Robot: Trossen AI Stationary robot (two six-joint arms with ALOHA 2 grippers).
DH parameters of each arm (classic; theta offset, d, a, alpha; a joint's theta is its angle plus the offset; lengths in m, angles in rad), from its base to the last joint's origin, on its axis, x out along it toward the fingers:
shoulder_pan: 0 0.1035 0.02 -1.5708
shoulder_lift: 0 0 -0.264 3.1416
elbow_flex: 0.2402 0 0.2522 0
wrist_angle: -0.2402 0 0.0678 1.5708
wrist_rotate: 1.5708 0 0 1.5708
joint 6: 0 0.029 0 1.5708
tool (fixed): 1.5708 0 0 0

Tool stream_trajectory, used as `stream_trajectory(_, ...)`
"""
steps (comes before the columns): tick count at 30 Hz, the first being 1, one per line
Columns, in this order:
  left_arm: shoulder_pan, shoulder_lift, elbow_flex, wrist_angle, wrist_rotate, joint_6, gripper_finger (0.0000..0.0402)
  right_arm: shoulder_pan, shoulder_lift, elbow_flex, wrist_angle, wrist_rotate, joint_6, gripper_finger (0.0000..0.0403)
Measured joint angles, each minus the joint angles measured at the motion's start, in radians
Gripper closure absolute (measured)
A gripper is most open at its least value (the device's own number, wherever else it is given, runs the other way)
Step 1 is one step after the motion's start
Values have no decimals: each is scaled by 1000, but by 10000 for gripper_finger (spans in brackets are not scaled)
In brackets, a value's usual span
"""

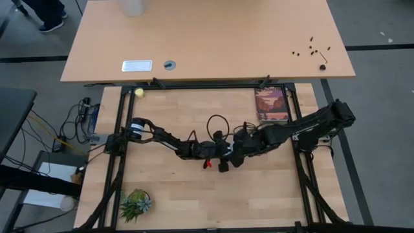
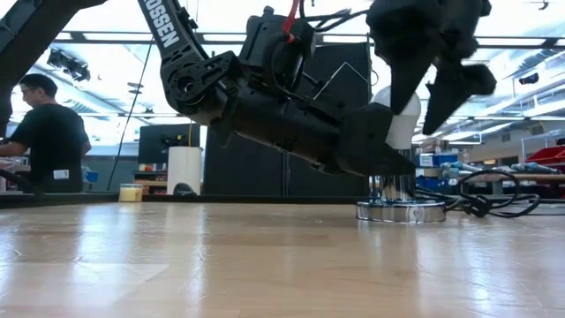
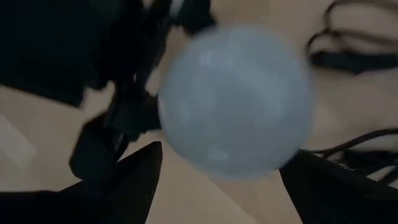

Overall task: Screw lightbulb
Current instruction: Remove the lightbulb from the silver lamp

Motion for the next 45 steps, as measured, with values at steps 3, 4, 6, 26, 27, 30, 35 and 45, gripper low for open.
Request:
stream_trajectory(3,0,0,0,-1,-5,-1,219,-10,0,72,-102,61,-19,80)
stream_trajectory(4,0,0,0,0,-10,-2,219,-15,0,90,-139,73,-20,80)
stream_trajectory(6,2,0,0,1,-16,-4,219,-29,0,106,-164,74,-22,80)
stream_trajectory(26,1,2,-2,0,-48,-20,216,-131,103,114,-67,-23,-168,81)
stream_trajectory(27,1,2,-2,0,-45,-19,214,-132,103,114,-67,-22,-174,81)
stream_trajectory(30,2,2,-2,3,-37,-21,210,-141,103,114,-69,-22,-184,82)
stream_trajectory(35,1,2,-2,19,-37,-27,212,-148,103,114,-78,-22,-205,97)
stream_trajectory(45,1,103,0,238,-46,-43,213,-149,106,114,-103,-19,-186,123)
